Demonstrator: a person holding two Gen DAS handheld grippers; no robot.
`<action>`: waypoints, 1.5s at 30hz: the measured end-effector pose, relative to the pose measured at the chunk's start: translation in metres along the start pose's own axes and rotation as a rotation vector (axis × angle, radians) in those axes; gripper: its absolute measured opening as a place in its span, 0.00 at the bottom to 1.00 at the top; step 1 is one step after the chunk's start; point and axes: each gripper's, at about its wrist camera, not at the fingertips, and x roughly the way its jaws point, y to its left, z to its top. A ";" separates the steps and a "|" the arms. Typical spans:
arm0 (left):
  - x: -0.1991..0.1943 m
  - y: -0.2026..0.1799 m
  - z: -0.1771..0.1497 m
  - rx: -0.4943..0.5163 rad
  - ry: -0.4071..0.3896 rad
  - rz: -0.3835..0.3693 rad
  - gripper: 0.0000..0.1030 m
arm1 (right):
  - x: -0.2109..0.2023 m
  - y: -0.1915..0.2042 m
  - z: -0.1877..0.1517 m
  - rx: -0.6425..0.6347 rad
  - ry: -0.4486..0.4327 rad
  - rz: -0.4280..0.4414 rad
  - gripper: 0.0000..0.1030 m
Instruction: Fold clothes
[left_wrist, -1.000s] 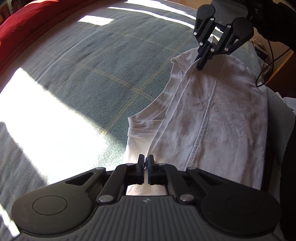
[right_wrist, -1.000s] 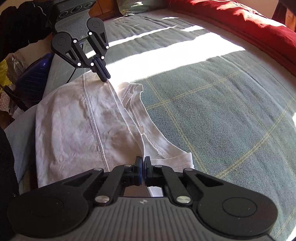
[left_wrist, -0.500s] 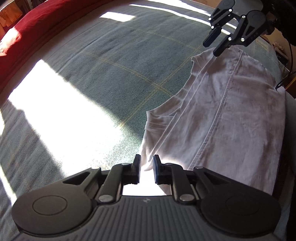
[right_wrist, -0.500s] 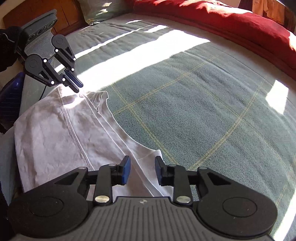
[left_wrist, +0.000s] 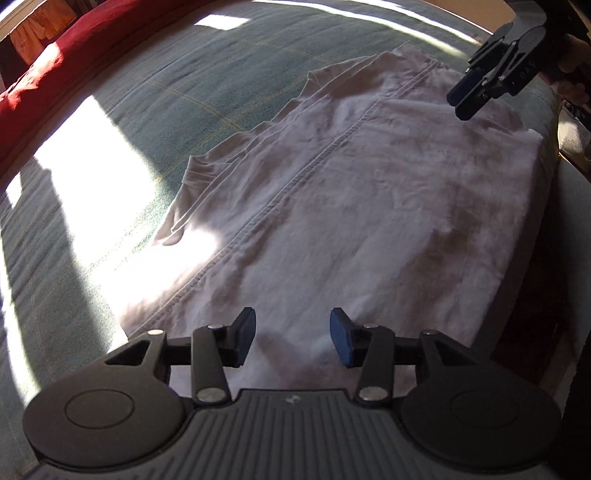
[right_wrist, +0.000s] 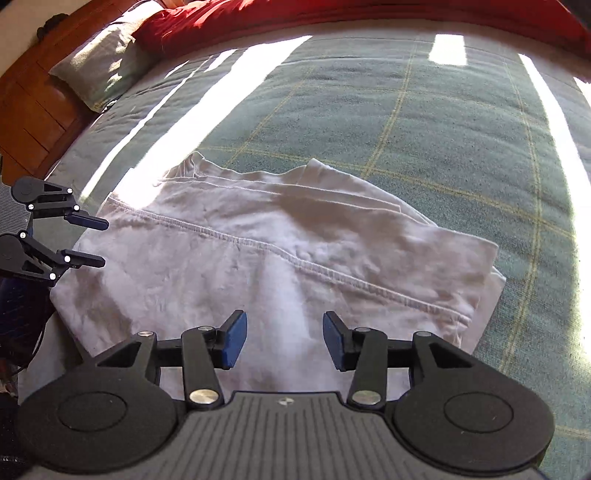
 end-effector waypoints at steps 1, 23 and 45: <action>0.001 -0.003 -0.009 -0.017 0.018 0.009 0.47 | -0.002 -0.001 -0.010 -0.003 0.009 -0.019 0.49; -0.029 -0.066 -0.024 -0.174 -0.070 -0.121 0.63 | -0.016 -0.006 -0.104 0.480 0.011 0.179 0.56; 0.006 -0.065 -0.055 -0.522 -0.014 -0.064 0.70 | -0.045 -0.032 -0.142 0.661 -0.234 0.051 0.61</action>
